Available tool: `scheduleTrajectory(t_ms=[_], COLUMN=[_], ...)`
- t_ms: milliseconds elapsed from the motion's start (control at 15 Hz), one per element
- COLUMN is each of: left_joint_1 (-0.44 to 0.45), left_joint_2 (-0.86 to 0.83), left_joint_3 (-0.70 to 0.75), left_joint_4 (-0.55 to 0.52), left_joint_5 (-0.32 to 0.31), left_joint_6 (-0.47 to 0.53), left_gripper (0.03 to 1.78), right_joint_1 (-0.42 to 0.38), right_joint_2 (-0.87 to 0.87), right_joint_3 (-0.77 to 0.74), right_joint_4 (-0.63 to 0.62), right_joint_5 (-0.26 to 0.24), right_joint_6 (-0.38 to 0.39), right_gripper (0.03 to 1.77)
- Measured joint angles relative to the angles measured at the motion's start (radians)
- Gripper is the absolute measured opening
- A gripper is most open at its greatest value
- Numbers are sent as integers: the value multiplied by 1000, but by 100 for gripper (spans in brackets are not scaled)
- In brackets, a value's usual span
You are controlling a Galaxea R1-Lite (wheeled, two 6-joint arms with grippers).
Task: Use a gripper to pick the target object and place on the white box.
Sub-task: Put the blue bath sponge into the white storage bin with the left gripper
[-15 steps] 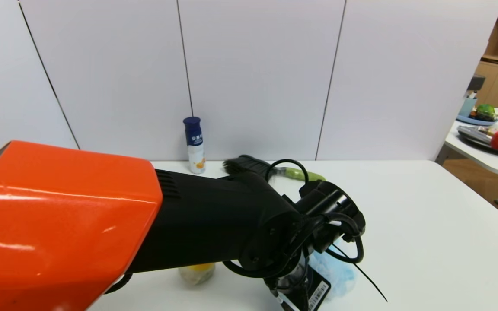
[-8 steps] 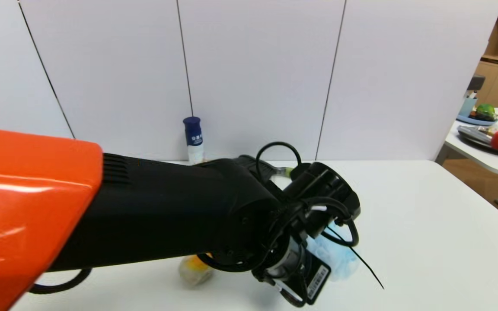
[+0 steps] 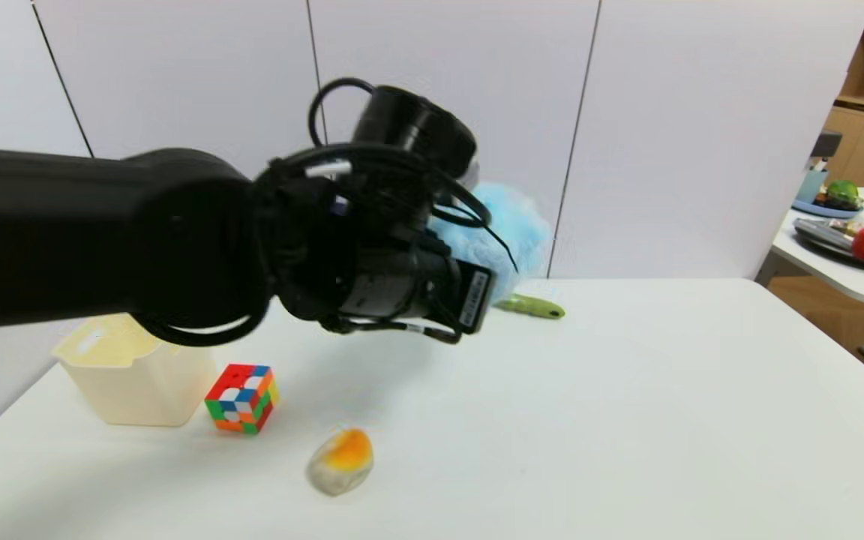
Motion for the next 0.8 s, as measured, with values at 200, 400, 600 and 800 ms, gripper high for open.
scheduleTrajectory(t_ms=[200,400,600,800], left_joint_1=[143,307,490,650], left_joint_2=[-87,-180,-261,-326], left_joint_3=[37,155,257,306], left_joint_4=[-44,-150,-223,-204], left_joint_5=[32,50,66,53], left_joint_6=[67,88,87,87], left_gripper=[38,38,38,38], right_joint_1=[0,0,-1,0], right_joint_2=[0,0,0,0], right_joint_3=[0,0,0,0], right_joint_4=[0,0,0,0], right_joint_5=[0,0,0,0], right_joint_6=[0,0,-1,0], right_gripper=[170,170,170,170])
